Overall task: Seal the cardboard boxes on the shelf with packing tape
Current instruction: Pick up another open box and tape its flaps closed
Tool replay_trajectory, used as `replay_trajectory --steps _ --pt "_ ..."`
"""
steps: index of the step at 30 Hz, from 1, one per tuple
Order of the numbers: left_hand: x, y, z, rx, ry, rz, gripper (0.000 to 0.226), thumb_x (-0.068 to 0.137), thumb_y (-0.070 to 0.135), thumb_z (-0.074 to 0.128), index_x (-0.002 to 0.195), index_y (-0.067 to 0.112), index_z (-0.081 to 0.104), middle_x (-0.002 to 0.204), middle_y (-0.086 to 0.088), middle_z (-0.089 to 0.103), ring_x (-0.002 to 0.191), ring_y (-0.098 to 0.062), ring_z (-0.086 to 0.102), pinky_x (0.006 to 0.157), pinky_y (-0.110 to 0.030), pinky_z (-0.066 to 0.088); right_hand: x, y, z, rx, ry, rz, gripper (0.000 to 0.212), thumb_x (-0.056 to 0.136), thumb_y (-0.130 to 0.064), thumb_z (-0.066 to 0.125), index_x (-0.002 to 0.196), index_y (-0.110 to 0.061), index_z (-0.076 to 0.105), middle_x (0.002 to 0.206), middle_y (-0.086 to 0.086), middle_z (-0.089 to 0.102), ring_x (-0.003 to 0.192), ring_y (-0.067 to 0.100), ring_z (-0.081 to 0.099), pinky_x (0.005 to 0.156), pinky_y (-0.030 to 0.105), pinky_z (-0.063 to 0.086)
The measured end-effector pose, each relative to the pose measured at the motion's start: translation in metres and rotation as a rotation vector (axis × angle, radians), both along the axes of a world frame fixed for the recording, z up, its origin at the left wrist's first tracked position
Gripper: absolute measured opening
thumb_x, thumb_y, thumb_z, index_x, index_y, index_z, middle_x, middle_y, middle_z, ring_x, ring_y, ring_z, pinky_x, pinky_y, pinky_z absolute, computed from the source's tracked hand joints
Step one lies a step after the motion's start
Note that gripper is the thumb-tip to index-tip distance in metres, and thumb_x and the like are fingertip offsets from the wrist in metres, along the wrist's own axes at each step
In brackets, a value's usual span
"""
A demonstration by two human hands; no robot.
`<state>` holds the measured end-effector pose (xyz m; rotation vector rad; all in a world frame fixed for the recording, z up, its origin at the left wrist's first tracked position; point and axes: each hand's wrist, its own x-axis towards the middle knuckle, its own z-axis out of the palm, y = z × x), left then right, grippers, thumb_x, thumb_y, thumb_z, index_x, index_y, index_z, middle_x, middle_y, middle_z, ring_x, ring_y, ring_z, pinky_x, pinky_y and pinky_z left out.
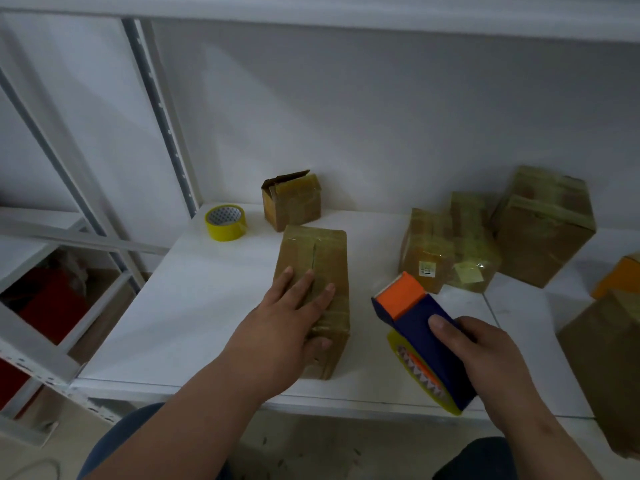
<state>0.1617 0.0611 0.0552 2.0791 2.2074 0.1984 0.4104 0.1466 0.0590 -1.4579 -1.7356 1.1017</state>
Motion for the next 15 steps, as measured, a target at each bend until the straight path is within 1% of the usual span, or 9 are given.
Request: replay_trajectory --steps 2,4,7,10,12,13,15 --pt "0.001 0.010 -0.002 0.028 -0.004 -0.007 0.071 0.096 0.058 0.038 0.153 0.041 0.000 0.164 0.008 -0.006 0.149 -0.021 -0.016 0.121 -0.034 0.008 0.001 0.006 0.000 0.029 0.029 -0.042 0.061 0.076 -0.060 0.068 0.069 0.000 0.059 0.058 0.014 0.061 0.051 0.021 0.053 0.054 0.029 0.034" --pt "0.002 0.024 -0.005 0.059 -0.017 -0.010 0.071 0.097 0.056 0.041 0.154 0.038 0.002 0.164 0.007 -0.003 0.149 -0.022 -0.014 0.120 -0.033 0.009 0.003 0.014 0.000 0.057 0.049 -0.087 0.055 0.079 -0.054 0.069 0.069 0.000 0.060 0.061 0.015 0.062 0.053 0.024 0.054 0.055 0.030 0.036" --pt "0.005 0.051 -0.007 0.096 -0.035 -0.030 0.072 0.096 0.052 0.045 0.155 0.035 0.008 0.164 0.005 0.003 0.150 -0.023 -0.011 0.121 -0.034 0.011 0.004 0.028 0.001 0.068 0.082 -0.144 0.048 0.085 -0.045 0.064 0.069 0.000 0.059 0.062 0.014 0.060 0.056 0.026 0.052 0.057 0.032 0.035" --pt "0.008 0.080 -0.008 0.091 -0.010 -0.056 0.074 0.093 0.052 0.050 0.155 0.035 0.012 0.163 0.005 0.008 0.150 -0.024 -0.007 0.121 -0.038 0.019 0.004 0.043 0.003 0.077 0.110 -0.159 0.053 0.082 -0.050 0.068 0.070 0.001 0.060 0.065 0.017 0.061 0.057 0.026 0.053 0.058 0.031 0.036" --pt "0.009 0.099 -0.006 0.075 -0.011 -0.091 0.081 0.086 0.051 0.059 0.154 0.035 0.018 0.161 0.005 0.012 0.149 -0.025 -0.003 0.119 -0.040 0.024 0.003 0.054 0.005 0.089 0.112 -0.169 0.054 0.082 -0.052 0.067 0.074 0.002 0.062 0.068 0.017 0.063 0.060 0.029 0.057 0.057 0.031 0.037" --pt "0.008 0.107 -0.005 0.058 -0.014 -0.112 0.086 0.082 0.049 0.063 0.154 0.034 0.019 0.161 0.005 0.012 0.149 -0.026 -0.003 0.119 -0.041 0.023 0.003 0.061 0.007 0.095 0.116 -0.178 0.052 0.084 -0.049 0.066 0.074 0.001 0.062 0.068 0.016 0.064 0.061 0.030 0.059 0.058 0.030 0.038" --pt "0.009 0.123 -0.003 0.021 -0.003 -0.150 0.090 0.080 0.041 0.066 0.155 0.032 0.017 0.161 0.005 0.009 0.149 -0.026 -0.004 0.121 -0.039 0.016 0.003 0.073 0.015 0.116 0.111 -0.183 0.047 0.085 -0.046 0.064 0.072 -0.001 0.060 0.065 0.013 0.063 0.060 0.029 0.058 0.056 0.030 0.037"
